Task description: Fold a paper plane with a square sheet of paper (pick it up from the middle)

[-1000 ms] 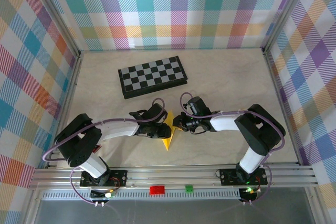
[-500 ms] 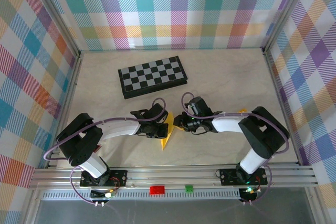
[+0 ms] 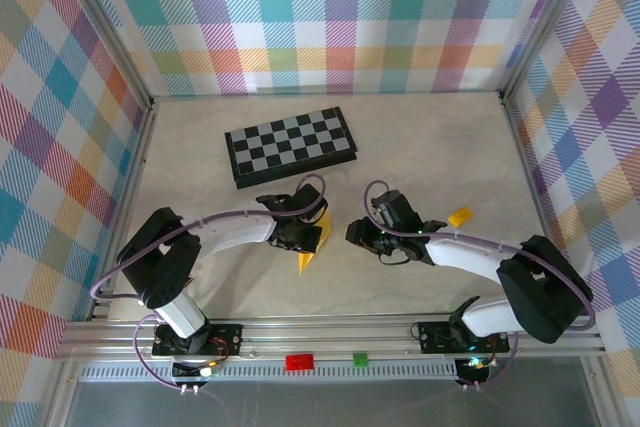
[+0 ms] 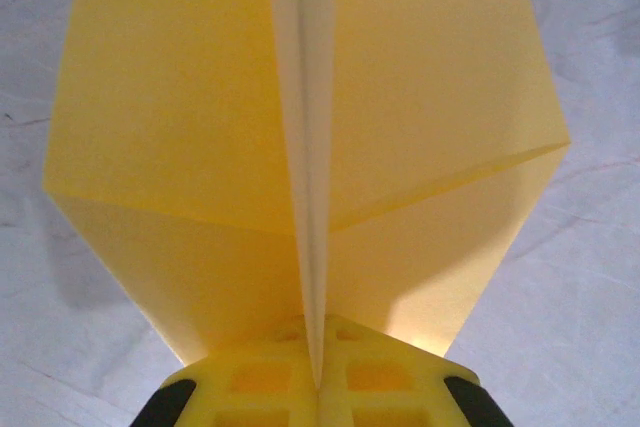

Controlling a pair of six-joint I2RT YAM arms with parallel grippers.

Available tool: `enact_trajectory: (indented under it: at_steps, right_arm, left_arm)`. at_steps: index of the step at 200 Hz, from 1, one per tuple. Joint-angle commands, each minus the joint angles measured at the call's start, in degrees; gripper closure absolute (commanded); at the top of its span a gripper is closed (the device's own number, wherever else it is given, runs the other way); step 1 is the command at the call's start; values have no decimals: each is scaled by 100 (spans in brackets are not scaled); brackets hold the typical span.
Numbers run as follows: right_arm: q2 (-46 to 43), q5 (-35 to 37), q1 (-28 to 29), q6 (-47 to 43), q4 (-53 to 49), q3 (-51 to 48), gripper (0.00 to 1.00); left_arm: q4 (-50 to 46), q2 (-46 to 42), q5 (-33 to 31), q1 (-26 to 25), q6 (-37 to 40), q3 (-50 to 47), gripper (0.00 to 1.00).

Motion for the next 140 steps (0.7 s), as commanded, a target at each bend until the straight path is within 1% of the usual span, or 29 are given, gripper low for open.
enact_trajectory:
  at_steps: [1, 26, 61, 108, 140]
  right_arm:
    - [-231, 330, -40, 32, -204, -138, 61]
    - [-331, 395, -75, 42, -249, -187, 60]
    - [-250, 376, -97, 38, -229, -163, 60]
    - [-29, 258, -106, 68, -107, -109, 60]
    - [20, 239, -106, 82, -103, -73, 60]
  left_arm:
    - [-451, 172, -205, 92, 222, 216, 94]
    - [-452, 266, -242, 134, 205, 283, 94]
    - [-428, 373, -256, 137, 167, 282, 93]
    - [-412, 513, -264, 137, 143, 264, 89]
    - [-408, 552, -329, 142, 147, 249, 84]
